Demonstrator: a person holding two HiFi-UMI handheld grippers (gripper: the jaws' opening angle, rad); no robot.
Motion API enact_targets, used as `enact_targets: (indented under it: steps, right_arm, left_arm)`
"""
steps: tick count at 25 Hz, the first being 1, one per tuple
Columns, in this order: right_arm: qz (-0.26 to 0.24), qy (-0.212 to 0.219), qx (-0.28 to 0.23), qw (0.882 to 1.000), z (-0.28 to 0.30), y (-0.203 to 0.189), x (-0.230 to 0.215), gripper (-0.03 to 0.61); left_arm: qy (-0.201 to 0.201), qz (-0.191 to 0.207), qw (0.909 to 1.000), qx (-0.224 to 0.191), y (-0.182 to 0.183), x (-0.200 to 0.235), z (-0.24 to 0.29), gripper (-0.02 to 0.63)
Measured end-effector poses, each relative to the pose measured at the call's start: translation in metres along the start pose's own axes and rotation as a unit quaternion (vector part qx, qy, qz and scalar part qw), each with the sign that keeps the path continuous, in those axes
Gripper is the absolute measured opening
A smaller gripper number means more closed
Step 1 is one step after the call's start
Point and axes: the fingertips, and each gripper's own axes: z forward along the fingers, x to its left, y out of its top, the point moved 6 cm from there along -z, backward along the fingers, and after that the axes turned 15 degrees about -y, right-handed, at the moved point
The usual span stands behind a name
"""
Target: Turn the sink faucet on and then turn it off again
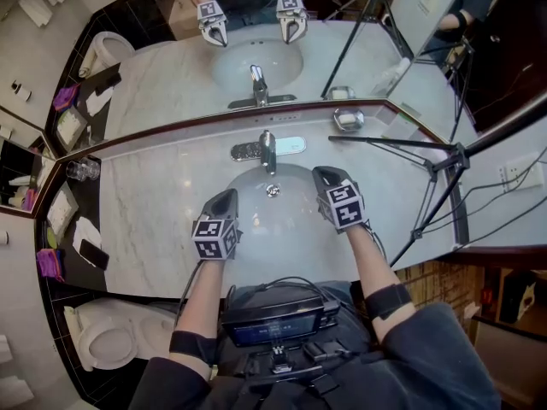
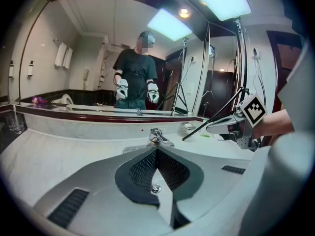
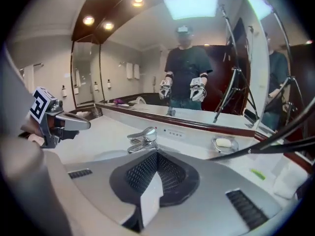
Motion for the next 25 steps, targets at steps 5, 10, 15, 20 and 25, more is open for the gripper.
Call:
enact_targets:
  steps: [5, 10, 15, 20, 25]
  right_arm:
    - [0.086, -0.004, 0.006, 0.996, -0.015, -0.013, -0.016, 0.018]
    - [0.093, -0.009, 0.011, 0.996, -0.026, -0.022, -0.016, 0.018]
    - [0.107, -0.006, 0.017, 0.994, -0.031, -0.029, -0.015, 0.018]
    - [0.112, -0.005, 0.02, 0.994, -0.035, -0.031, -0.018, 0.018]
    - [0.109, -0.001, 0.021, 0.994, -0.034, -0.029, -0.016, 0.018]
  left_arm:
    - [0.002, 0.0, 1.0, -0.004, 0.0, -0.001, -0.005, 0.0]
    - [0.001, -0.005, 0.9999, -0.013, 0.001, -0.003, -0.009, 0.0]
    - [-0.005, -0.021, 0.9994, -0.027, 0.003, -0.005, -0.014, 0.0]
    - [-0.005, -0.022, 0.9994, -0.027, -0.001, -0.006, -0.018, 0.0]
    - [0.007, -0.023, 0.9992, -0.033, -0.001, -0.004, -0.018, 0.0]
